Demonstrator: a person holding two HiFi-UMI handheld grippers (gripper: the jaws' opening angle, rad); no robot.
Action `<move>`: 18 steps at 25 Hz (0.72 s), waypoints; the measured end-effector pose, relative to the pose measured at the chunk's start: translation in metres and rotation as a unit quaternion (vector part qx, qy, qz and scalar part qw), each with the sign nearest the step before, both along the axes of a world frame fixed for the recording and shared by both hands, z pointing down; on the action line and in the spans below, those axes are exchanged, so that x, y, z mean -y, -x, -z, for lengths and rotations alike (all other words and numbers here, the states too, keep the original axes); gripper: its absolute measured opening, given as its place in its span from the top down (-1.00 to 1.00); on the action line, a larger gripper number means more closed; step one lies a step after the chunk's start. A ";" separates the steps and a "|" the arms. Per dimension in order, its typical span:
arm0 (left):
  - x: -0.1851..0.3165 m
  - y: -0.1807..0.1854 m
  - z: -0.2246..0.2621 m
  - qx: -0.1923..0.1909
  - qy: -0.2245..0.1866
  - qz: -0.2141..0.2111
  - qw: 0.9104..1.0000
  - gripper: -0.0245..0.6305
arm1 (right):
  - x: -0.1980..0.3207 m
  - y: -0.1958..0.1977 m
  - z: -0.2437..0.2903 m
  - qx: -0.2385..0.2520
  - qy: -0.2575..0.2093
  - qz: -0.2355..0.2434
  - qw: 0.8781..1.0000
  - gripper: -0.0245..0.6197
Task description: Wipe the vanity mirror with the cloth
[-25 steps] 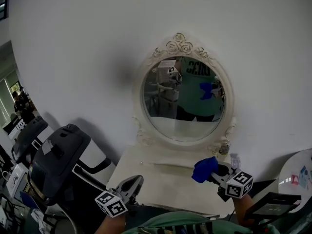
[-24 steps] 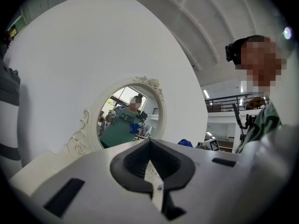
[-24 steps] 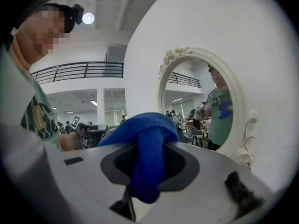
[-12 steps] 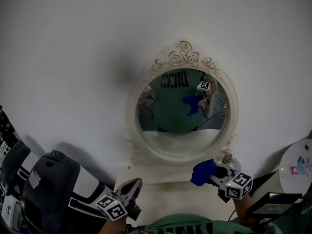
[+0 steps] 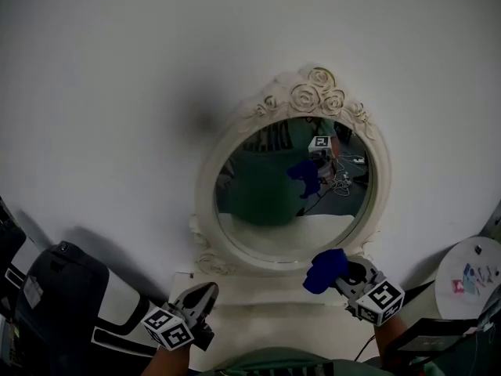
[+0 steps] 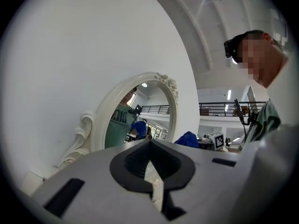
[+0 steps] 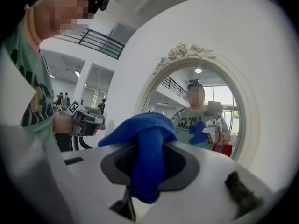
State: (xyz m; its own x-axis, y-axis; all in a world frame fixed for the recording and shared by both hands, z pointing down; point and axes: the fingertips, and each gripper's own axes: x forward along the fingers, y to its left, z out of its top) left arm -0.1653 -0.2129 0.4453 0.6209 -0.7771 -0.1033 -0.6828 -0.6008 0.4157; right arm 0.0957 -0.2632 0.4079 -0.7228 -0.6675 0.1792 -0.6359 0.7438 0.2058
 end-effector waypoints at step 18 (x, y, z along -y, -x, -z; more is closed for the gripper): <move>-0.006 -0.012 -0.006 -0.010 0.016 0.040 0.999 0.93 | 0.079 0.085 0.174 -0.346 -0.505 -0.057 0.789 0.59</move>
State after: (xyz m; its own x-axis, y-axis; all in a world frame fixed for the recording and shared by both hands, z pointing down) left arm -0.1536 -0.2065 0.4518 0.5543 -0.8275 -0.0897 -0.7195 -0.5306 0.4481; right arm 0.0109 -0.3427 0.2336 -0.6097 -0.7761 -0.1609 -0.1633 -0.0757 0.9837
